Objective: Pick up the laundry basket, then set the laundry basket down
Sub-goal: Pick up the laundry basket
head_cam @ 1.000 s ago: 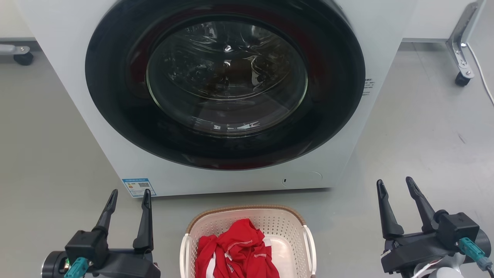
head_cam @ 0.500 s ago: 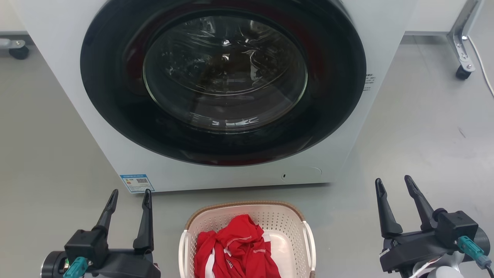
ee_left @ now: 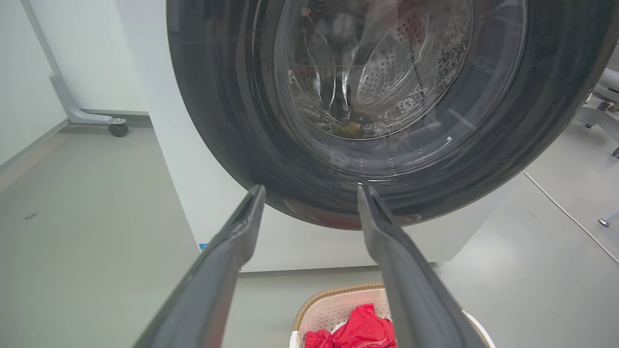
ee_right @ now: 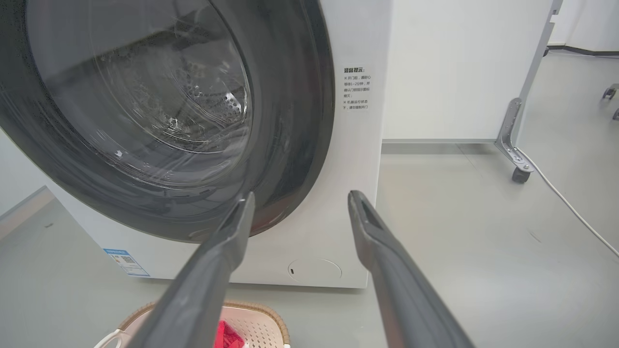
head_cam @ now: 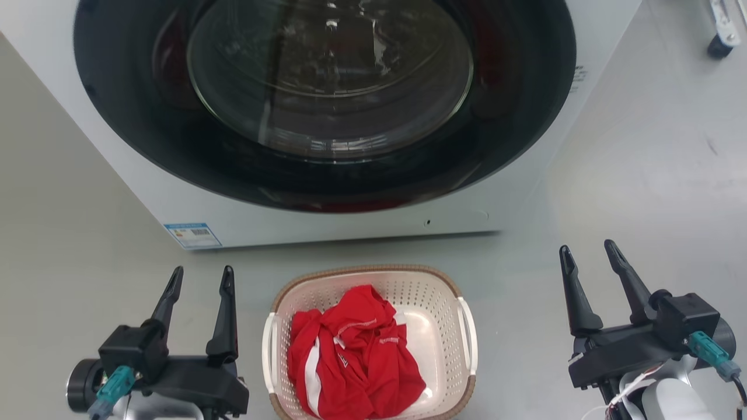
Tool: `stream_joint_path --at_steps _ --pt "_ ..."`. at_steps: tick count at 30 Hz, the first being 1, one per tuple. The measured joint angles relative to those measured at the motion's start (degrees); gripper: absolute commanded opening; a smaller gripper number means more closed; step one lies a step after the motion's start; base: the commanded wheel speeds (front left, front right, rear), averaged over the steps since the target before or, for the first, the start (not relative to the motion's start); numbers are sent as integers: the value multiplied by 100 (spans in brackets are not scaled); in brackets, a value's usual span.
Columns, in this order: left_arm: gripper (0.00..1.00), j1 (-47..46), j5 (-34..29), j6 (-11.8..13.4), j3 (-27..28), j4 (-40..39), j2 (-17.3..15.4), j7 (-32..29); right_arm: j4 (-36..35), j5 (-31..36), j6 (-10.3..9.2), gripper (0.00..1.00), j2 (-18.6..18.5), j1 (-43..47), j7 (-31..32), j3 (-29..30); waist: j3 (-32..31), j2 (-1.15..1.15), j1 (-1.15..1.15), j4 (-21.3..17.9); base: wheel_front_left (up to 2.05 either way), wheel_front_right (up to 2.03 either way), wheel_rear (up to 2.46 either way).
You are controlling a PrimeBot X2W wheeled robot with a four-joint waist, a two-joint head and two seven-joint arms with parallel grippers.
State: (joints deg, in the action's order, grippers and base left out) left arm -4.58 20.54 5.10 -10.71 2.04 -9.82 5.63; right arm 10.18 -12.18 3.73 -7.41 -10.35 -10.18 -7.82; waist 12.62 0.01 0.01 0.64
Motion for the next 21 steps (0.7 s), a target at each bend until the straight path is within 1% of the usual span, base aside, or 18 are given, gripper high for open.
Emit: stream_joint_path --at_steps 2,10,15,21 --pt "100 -60 0 0 -18 19 12 -7 8 0 7 100 0 -38 11 -2 76 0 0 -2 0 0 0" --pt "100 -489 108 -66 -66 316 44 -258 133 -2 30 100 8 -439 155 -65 710 0 1 -15 0 0 0" --pt "100 -936 141 -190 -113 584 45 -449 288 -34 32 100 40 -745 216 -101 1123 0 1 -22 0 0 0" --pt "100 -1513 180 -338 -189 1098 76 -683 535 -42 58 100 66 -1110 322 -188 1630 0 1 -17 0 0 0"
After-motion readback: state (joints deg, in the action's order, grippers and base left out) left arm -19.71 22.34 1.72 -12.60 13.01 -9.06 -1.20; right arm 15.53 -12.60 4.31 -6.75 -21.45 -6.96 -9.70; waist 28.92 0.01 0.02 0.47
